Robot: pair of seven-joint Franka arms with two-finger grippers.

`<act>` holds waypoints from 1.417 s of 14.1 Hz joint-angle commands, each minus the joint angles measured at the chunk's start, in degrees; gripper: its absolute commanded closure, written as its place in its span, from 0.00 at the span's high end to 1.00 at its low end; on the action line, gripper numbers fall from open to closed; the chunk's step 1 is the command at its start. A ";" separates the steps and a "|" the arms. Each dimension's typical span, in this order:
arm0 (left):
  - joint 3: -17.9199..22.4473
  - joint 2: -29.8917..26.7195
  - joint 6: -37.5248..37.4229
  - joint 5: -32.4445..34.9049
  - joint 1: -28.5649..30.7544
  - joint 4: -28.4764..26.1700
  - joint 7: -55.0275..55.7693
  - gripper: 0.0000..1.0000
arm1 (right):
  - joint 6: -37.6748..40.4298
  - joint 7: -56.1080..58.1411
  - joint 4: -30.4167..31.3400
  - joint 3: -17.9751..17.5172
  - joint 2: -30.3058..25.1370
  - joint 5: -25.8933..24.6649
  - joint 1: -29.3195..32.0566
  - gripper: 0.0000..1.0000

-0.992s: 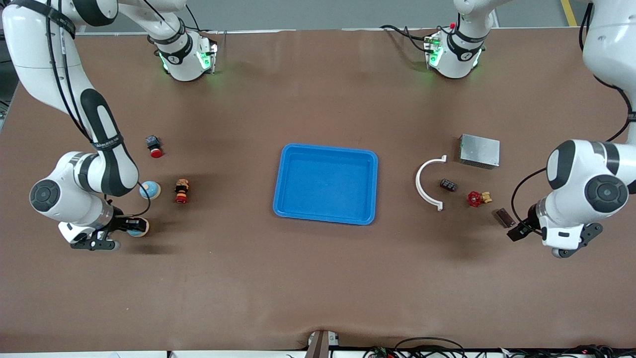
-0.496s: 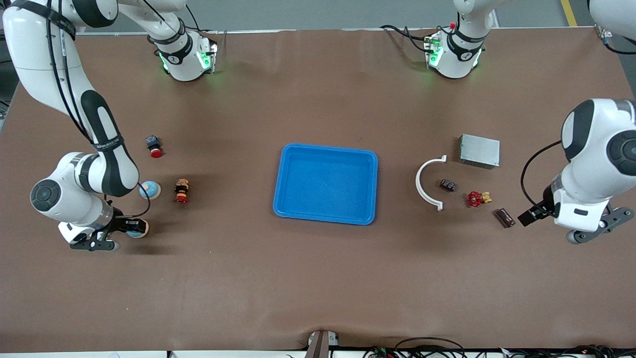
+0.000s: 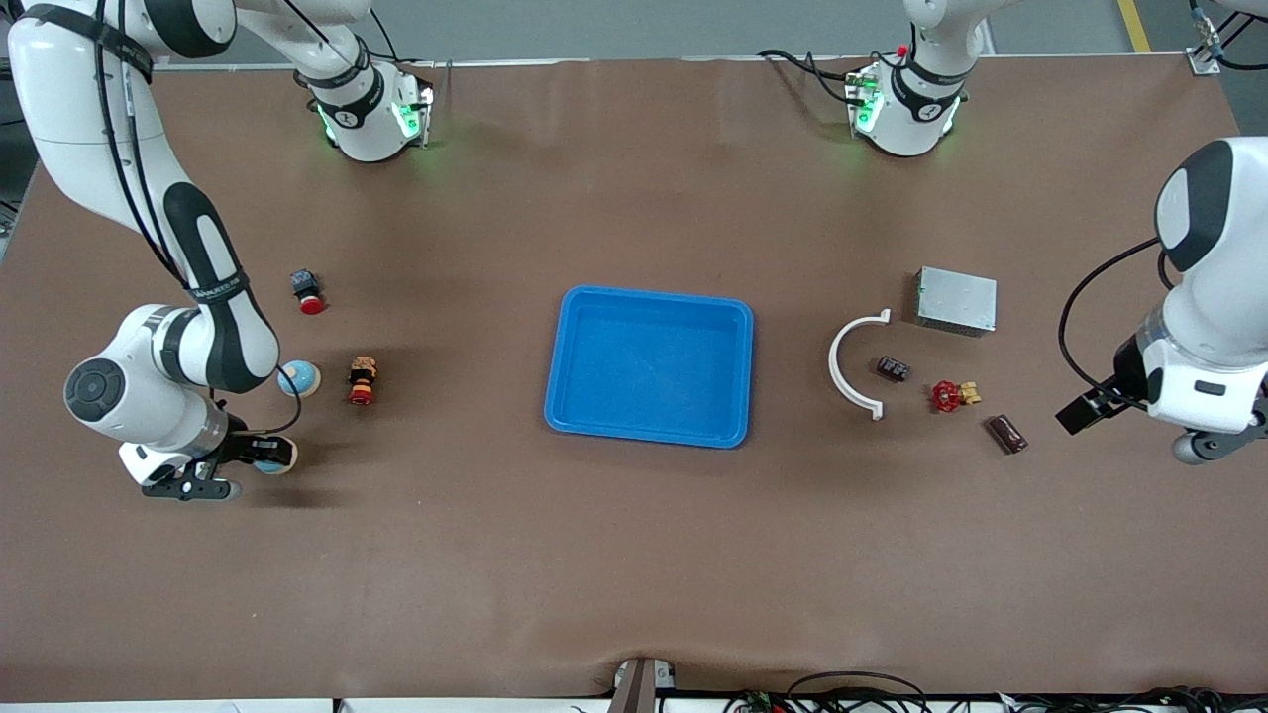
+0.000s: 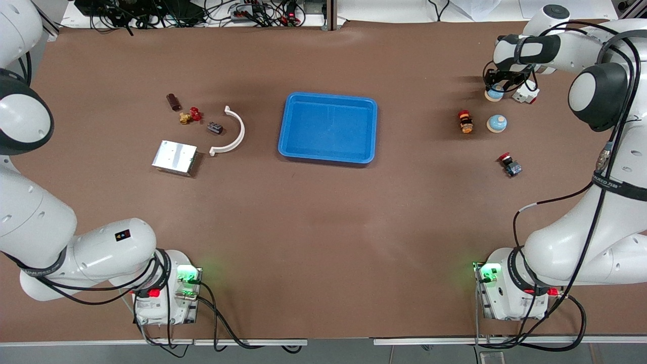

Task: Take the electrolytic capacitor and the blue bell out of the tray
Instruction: 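Lower the bell beside the first bell while the left gripper withdraws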

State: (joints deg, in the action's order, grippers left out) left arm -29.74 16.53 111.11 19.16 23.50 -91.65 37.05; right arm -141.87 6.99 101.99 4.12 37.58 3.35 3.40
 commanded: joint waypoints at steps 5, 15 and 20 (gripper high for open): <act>-1.28 -0.79 -7.47 -4.21 -0.04 5.17 -1.37 1.00 | -0.78 0.48 -0.21 -1.30 0.30 0.87 1.35 1.00; 19.17 -9.58 -16.53 -8.07 -20.24 3.49 -17.45 1.00 | 5.87 0.92 -1.70 -1.21 -4.34 -0.01 0.38 1.00; 28.07 -15.12 -18.11 -13.53 -25.96 0.95 -24.22 1.00 | 19.50 0.13 -2.58 -1.30 -12.77 -0.28 -0.14 1.00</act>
State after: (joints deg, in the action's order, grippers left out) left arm -3.67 4.95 93.48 7.79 -1.34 -87.98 15.66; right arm -125.90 7.14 98.10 3.36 28.86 3.29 3.27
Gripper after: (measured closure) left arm 0.000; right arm 0.000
